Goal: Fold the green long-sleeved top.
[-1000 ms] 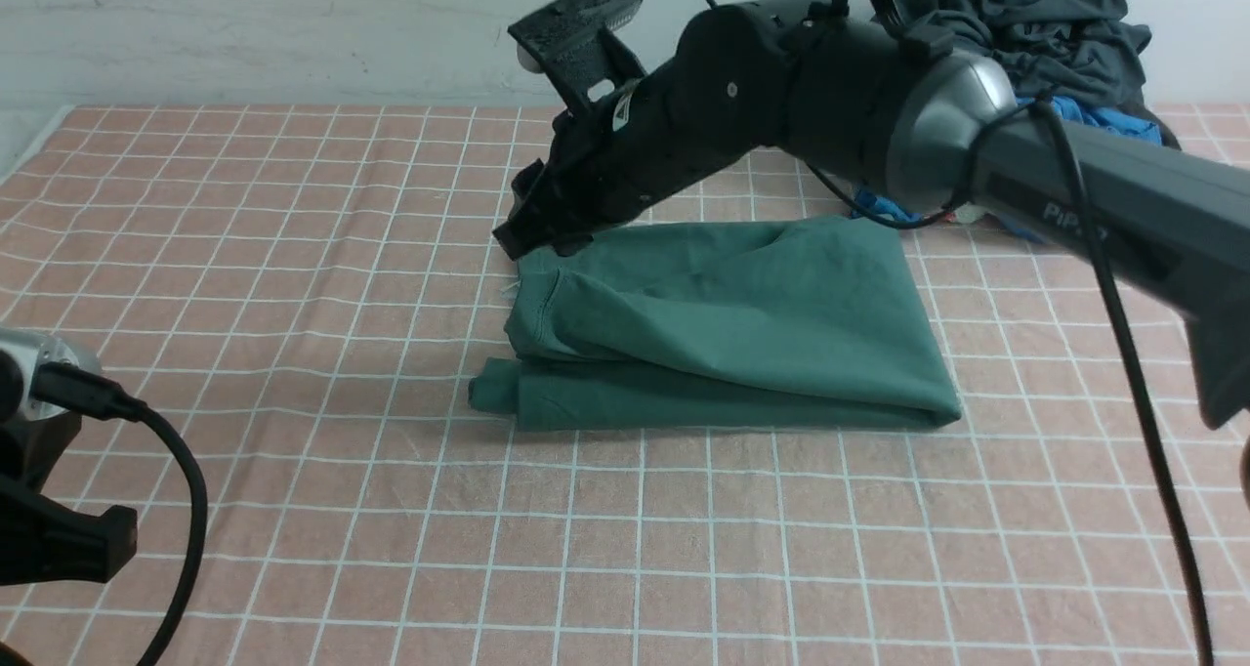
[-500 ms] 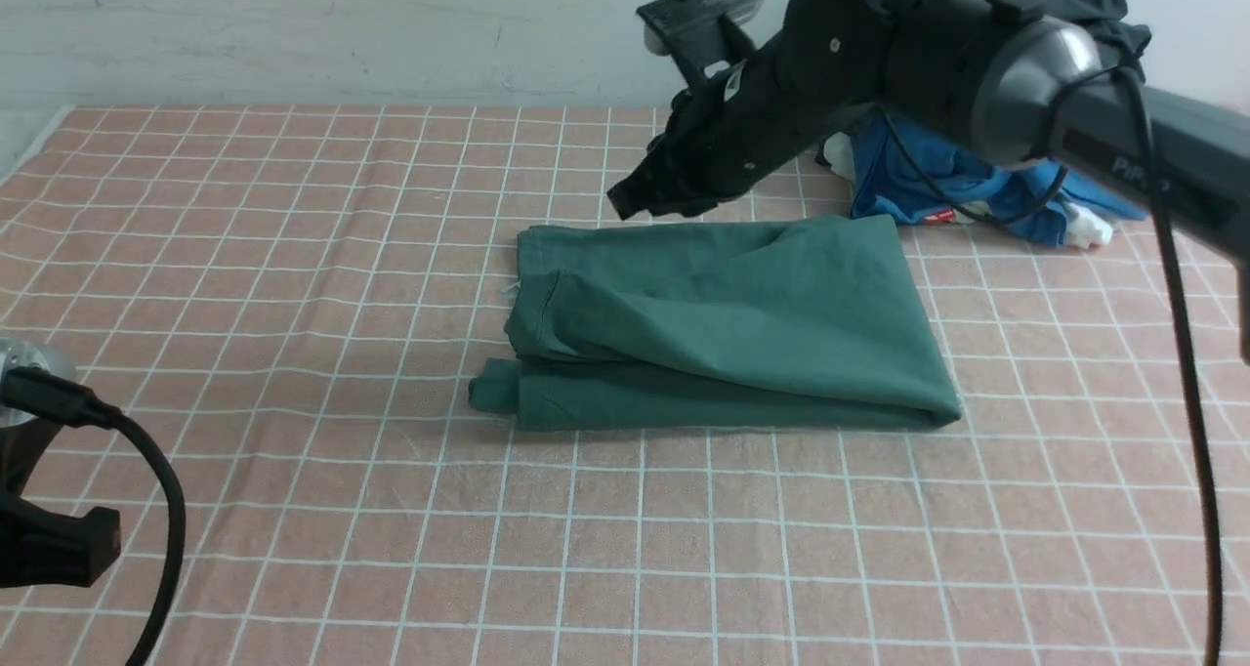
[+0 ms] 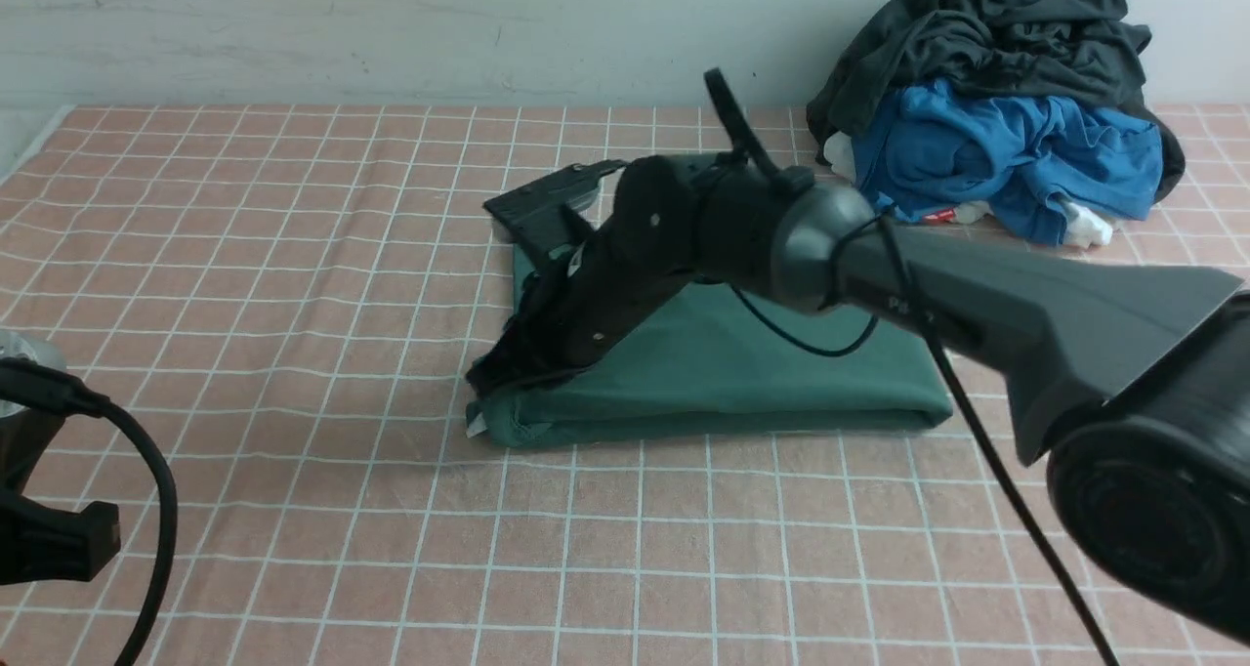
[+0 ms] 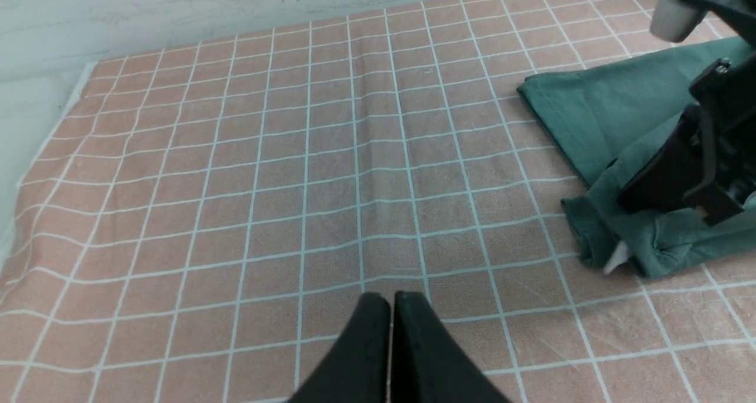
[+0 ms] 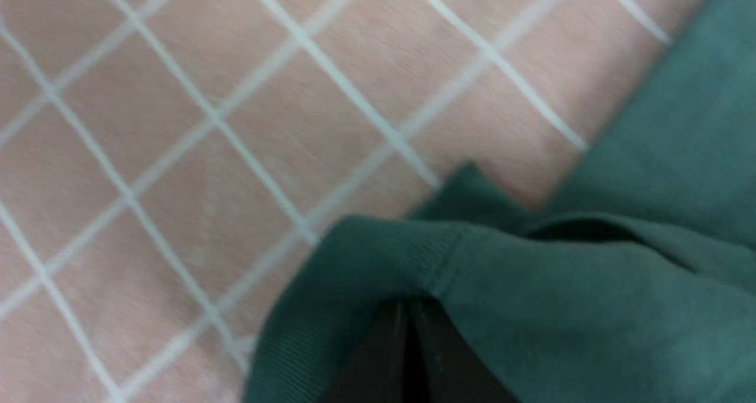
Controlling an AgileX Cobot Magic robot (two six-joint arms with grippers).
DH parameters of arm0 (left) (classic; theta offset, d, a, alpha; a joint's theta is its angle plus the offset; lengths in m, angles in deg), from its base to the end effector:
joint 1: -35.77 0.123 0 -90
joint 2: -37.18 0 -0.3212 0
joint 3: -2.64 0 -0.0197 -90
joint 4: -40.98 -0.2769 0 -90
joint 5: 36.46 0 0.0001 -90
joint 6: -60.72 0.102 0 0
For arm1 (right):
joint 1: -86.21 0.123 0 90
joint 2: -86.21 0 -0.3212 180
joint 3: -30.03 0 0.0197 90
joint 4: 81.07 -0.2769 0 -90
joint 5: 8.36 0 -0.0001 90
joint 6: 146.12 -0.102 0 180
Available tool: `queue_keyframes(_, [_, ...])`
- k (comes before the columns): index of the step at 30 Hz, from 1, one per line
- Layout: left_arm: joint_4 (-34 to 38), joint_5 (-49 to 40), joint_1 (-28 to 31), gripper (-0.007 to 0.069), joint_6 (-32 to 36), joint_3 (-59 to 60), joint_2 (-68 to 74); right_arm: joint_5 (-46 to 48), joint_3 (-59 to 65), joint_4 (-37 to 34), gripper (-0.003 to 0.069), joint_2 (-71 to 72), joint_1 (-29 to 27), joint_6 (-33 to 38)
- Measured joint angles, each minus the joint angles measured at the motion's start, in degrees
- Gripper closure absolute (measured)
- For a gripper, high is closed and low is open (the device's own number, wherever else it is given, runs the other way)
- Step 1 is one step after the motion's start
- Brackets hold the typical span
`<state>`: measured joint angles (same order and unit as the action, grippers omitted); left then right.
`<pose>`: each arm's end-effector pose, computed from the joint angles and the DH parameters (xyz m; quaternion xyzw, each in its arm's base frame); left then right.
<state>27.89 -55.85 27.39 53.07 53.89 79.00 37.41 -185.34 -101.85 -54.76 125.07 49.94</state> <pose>0.1322 -0.0117 0.3038 0.0736 0.8254 0.0133 0.5596 0.4288 0.3788 0.1848 -0.3597 0.8872 0.2013 0.2075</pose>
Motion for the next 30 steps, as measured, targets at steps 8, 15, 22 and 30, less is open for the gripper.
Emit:
queue_keyframes(8, [0.0, 0.0, 0.0, 0.0628, -0.1, 0.0, 0.0, -0.4, 0.0, 4.4, 0.0671, 2.8, 0.7, 0.0])
queue_keyframes(15, [0.0, 0.4, 0.0, 0.0628, 0.0, 0.1, -4.8, 6.6, 0.0, 19.9, 0.0672, 17.4, 0.5, -3.5])
queue_keyframes(22, [-2.7, 1.0, 0.0, 0.0628, 0.0, 1.1, -16.6, 11.0, 2.2, 29.8, 0.0672, 36.1, -0.1, -6.7])
queue_keyframes(30, [-10.1, 1.3, 0.0, 0.0628, 0.0, 5.8, -25.9, -0.3, 34.3, 36.0, 0.0672, 65.1, -0.1, -18.7])
